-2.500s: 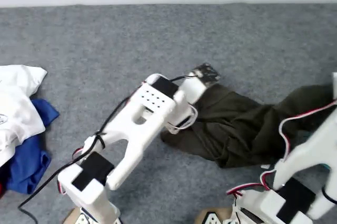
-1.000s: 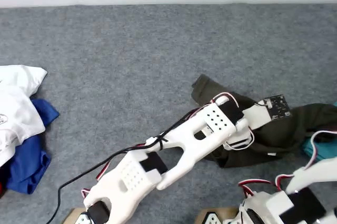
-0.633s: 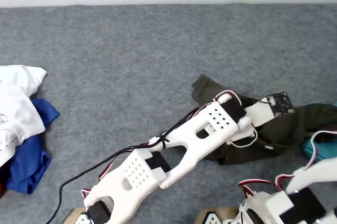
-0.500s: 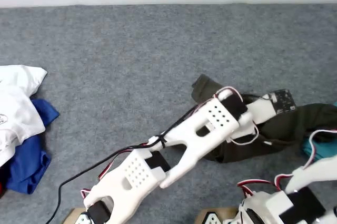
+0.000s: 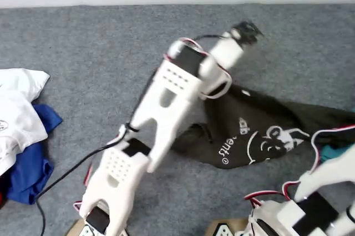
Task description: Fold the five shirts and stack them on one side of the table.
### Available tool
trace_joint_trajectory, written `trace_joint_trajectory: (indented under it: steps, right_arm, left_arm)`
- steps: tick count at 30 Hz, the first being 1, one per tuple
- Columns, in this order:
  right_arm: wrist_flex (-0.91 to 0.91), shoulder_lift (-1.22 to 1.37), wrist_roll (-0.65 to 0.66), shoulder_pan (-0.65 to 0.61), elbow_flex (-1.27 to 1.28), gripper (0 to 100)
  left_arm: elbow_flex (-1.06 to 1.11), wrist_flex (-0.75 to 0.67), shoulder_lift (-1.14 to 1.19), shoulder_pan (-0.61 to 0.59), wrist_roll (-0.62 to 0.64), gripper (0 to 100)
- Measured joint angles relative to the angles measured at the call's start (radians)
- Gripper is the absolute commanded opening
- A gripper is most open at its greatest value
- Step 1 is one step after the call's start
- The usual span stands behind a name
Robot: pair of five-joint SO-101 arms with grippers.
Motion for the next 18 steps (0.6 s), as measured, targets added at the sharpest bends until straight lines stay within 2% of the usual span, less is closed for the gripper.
trace_joint_trajectory:
  steps: [5,11,18]
  right_arm:
    - [0.0,0.0,0.0,-0.084,0.0,22.9]
    - [0.0,0.028,0.0,-0.198,0.097,13.4]
    - [-0.003,0.163,0.0,-0.351,0.144,12.8]
  left_arm:
    - [0.187,0.0,-0.117,-0.11,-0.018,0]
    - [0.362,0.0,-0.178,-0.267,-0.028,0]
    - [0.499,-0.002,-0.178,-0.394,-0.052,0]
